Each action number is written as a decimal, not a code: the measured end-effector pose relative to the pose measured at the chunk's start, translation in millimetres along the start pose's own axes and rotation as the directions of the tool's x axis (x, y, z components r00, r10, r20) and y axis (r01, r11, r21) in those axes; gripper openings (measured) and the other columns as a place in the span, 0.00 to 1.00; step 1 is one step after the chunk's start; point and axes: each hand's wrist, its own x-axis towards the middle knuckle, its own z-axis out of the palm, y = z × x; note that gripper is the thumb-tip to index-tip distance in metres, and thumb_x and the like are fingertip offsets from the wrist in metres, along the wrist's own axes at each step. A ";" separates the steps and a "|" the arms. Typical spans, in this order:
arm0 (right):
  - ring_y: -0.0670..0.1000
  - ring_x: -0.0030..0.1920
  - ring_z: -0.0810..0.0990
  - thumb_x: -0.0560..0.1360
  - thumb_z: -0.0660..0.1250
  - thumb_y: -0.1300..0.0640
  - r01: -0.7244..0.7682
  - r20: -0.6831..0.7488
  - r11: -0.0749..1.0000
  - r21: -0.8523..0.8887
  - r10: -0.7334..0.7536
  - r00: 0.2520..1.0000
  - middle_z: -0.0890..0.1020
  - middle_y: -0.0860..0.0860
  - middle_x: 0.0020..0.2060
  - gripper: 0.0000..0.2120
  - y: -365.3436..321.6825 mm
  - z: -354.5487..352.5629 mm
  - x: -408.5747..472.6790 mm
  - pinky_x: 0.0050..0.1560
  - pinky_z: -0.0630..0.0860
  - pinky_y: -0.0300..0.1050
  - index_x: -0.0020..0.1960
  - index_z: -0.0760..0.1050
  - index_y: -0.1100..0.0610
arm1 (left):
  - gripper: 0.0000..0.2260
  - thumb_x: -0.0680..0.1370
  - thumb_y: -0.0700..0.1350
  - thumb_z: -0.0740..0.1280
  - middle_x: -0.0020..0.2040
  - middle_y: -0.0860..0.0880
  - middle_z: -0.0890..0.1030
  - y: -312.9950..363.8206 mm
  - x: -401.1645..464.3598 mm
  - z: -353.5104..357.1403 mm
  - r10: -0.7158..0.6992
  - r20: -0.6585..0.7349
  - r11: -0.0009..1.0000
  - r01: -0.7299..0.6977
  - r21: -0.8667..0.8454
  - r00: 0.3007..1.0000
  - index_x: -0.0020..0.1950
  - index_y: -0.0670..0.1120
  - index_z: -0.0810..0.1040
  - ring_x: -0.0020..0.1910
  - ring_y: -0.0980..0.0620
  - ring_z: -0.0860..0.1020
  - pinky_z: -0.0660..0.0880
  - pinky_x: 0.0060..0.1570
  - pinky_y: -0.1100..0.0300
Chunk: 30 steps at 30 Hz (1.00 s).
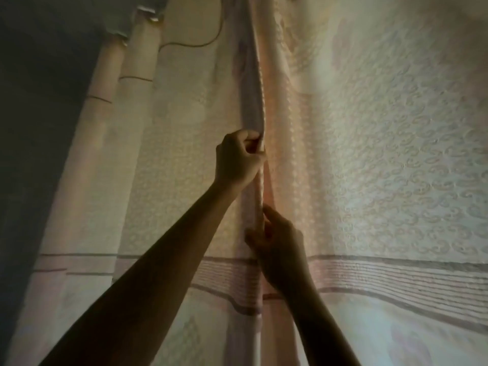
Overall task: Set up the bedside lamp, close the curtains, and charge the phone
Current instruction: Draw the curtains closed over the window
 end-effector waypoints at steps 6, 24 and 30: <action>0.44 0.34 0.79 0.75 0.62 0.65 -0.040 -0.075 0.999 0.017 0.041 0.996 0.79 0.47 0.43 0.19 25.7 44.6 -19.6 0.35 0.77 0.30 0.64 0.68 0.56 | 0.14 0.72 0.36 0.69 0.53 0.46 0.81 -42.7 -40.6 -8.1 -0.073 0.017 0.997 0.073 -0.026 0.997 0.56 0.41 0.76 0.46 0.59 0.77 0.76 0.46 0.69; 0.51 0.44 0.80 0.75 0.64 0.64 -0.254 -0.355 0.966 0.050 0.255 0.899 0.81 0.52 0.46 0.15 85.6 144.3 -96.6 0.51 0.79 0.46 0.61 0.73 0.60 | 0.14 0.71 0.44 0.71 0.48 0.55 0.80 -142.0 -149.9 -24.6 -0.271 0.073 0.953 0.278 -0.121 0.960 0.56 0.45 0.78 0.41 0.66 0.79 0.77 0.41 0.71; 0.54 0.64 0.74 0.72 0.66 0.62 -0.136 -0.339 0.978 -0.159 0.075 0.938 0.72 0.51 0.66 0.27 83.1 159.4 -150.9 0.62 0.68 0.47 0.69 0.64 0.54 | 0.11 0.73 0.42 0.68 0.48 0.59 0.79 -144.2 -186.5 -51.2 -0.280 0.092 0.948 0.290 -0.130 0.956 0.55 0.52 0.75 0.46 0.66 0.79 0.78 0.44 0.67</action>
